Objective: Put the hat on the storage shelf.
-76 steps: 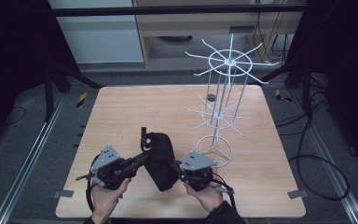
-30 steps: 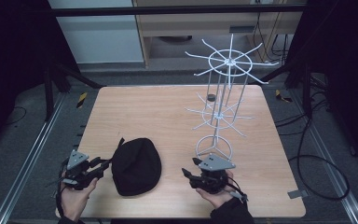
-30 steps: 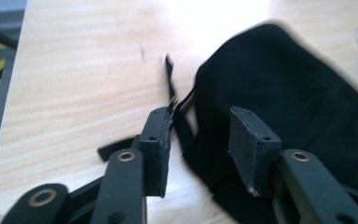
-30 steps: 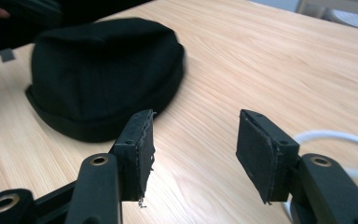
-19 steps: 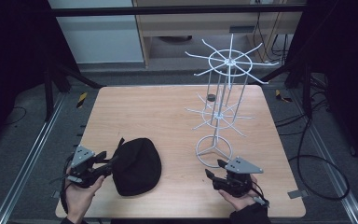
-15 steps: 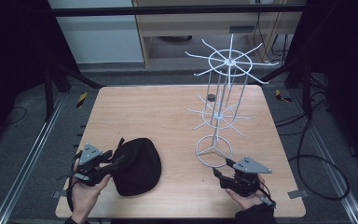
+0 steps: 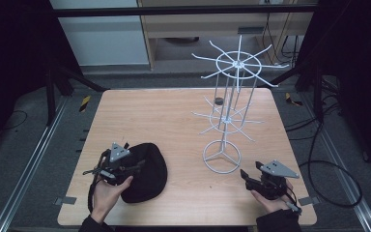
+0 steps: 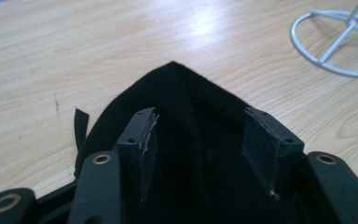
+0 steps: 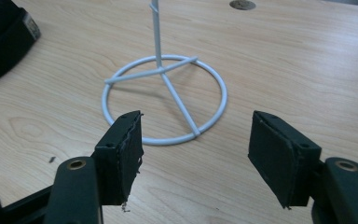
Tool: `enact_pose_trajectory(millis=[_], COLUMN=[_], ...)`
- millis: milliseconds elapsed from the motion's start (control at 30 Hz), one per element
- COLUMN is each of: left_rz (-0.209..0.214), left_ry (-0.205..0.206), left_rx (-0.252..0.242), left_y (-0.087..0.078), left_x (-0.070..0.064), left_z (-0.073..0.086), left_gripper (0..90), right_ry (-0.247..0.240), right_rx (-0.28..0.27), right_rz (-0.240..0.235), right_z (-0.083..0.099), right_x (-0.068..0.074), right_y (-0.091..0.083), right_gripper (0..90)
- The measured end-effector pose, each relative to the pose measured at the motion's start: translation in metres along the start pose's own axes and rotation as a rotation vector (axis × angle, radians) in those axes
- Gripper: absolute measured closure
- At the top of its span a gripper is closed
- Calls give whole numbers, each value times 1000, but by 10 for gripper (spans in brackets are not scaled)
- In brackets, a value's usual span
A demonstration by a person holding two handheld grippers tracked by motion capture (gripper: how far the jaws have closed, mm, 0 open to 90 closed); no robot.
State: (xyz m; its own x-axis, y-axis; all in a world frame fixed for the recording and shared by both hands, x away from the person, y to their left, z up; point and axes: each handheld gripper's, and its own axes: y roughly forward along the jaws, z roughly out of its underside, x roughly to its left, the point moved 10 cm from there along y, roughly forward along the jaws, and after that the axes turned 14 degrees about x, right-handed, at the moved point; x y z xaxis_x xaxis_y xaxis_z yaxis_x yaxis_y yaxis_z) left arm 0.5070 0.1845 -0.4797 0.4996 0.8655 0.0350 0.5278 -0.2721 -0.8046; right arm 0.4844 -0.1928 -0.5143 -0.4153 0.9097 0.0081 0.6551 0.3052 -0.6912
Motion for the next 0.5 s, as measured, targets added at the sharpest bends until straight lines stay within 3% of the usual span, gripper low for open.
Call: enact_pose_trajectory(millis=[233, 333, 500], left_rz=[-15, -56, -91], left_ry=[7, 29, 22], left_rx=[57, 96, 119], left_y=[16, 27, 33], left_x=[3, 5, 8], left_z=[10, 14, 17], left_gripper=[406, 405, 497], right_ry=[-19, -22, -24], right_rx=[35, 44, 50], right_rz=[12, 9, 7], right_z=[5, 6, 7], right_x=[0, 0, -1], right_y=[9, 12, 13], right_gripper=[350, 350, 351])
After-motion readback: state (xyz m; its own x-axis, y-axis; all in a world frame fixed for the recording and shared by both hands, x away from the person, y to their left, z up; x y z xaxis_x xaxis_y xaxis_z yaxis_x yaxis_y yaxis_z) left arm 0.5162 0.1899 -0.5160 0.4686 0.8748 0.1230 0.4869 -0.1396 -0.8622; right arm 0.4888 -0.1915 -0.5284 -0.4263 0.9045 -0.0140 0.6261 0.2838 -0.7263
